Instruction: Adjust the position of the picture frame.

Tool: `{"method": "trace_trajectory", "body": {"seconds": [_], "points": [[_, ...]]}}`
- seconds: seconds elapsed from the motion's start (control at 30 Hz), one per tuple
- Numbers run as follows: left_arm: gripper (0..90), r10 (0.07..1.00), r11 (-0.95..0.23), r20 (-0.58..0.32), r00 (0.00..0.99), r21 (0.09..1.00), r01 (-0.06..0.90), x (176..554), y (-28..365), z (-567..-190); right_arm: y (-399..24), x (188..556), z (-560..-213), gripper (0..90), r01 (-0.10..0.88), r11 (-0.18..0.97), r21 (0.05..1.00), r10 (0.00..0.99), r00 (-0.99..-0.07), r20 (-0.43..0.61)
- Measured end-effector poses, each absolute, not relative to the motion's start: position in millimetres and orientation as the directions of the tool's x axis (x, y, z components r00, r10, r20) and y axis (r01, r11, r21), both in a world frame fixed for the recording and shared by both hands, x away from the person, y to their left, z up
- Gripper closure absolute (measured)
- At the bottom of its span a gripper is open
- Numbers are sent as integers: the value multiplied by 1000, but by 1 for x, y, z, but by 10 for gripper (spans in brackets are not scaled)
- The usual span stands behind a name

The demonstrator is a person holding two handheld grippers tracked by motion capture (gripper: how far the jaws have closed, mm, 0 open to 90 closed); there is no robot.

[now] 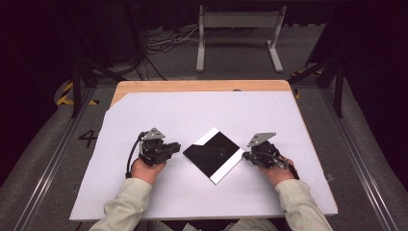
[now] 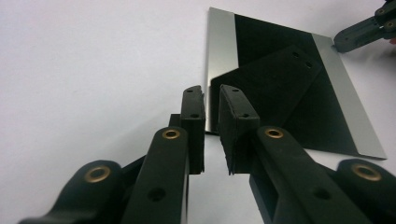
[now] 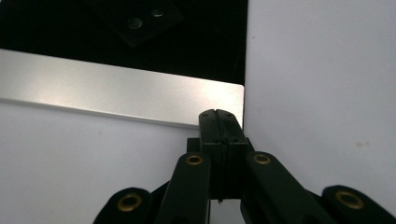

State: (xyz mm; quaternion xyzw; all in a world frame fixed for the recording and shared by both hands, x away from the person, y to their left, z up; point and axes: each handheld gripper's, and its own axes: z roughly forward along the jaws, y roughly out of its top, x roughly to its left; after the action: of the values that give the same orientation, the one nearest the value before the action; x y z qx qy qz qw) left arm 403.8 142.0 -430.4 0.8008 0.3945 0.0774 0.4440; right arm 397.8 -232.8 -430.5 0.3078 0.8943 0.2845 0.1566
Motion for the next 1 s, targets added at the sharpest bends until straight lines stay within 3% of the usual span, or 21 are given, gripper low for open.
{"method": "trace_trajectory", "body": {"seconds": [0.2,0.7,0.83,1.0], "points": [[898,724,-302,-214,655,756,581,411,138,-441,-235,393,-428,898,459,617,639,662,-742,-105],[900,685,-379,-195,702,728,571,426,117,-453,-286,354,-400,897,456,534,712,712,-697,-88],[900,685,-375,-230,692,703,604,427,119,-451,-290,354,-399,897,464,521,717,721,-688,-79],[900,615,-451,-245,749,670,589,421,108,-449,-293,355,-401,897,472,515,715,728,-682,-74]]}}
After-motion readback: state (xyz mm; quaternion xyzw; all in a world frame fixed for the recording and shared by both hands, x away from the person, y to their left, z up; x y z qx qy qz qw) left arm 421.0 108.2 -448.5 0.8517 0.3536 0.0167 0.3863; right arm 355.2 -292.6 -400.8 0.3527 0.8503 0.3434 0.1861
